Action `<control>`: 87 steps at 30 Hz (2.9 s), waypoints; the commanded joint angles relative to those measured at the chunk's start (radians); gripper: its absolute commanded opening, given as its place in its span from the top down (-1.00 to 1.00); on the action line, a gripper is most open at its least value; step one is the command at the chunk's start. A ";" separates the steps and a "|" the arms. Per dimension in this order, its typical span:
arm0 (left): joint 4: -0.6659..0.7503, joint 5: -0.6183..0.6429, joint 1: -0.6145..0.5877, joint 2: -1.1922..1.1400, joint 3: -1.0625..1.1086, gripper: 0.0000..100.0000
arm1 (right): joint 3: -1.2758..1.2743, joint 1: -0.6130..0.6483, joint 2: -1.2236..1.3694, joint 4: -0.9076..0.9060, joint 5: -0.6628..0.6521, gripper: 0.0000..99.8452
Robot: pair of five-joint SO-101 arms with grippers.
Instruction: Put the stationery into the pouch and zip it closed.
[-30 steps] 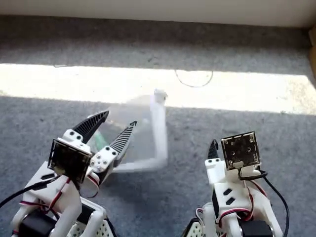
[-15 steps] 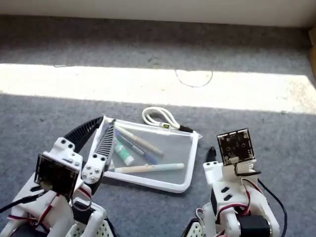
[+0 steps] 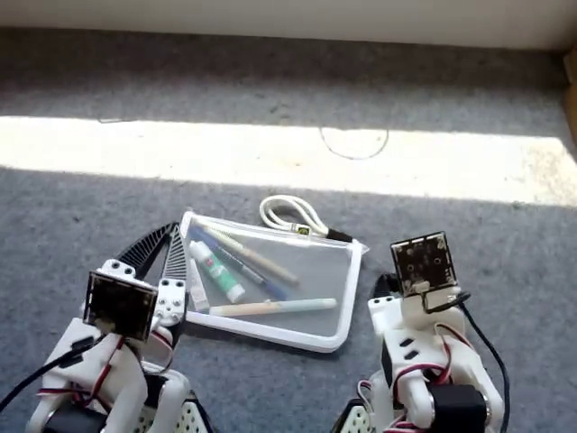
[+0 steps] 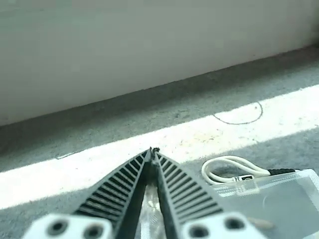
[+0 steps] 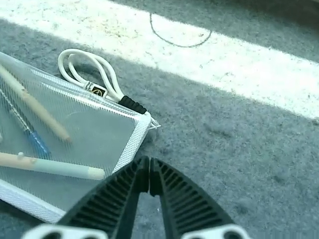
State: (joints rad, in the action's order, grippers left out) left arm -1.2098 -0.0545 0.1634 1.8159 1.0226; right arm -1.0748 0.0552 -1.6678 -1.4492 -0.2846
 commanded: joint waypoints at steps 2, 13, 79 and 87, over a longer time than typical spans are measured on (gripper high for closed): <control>-0.002 0.005 -0.082 0.001 0.094 0.98 | -0.137 -0.004 -0.005 0.059 -0.012 0.99; -0.002 0.005 -0.116 0.001 0.338 0.98 | -0.332 -0.008 -0.005 0.137 -0.006 0.99; -0.126 0.006 -0.119 -0.001 0.674 0.98 | -0.750 -0.120 -0.005 0.438 0.258 0.99; -0.126 0.006 -0.119 -0.001 0.674 0.98 | -0.750 -0.120 -0.005 0.438 0.258 0.99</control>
State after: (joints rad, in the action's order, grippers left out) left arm -1.3203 -0.0560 0.0545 1.8174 1.6732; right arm -1.6717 -0.0552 -1.6602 -1.0334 -0.0299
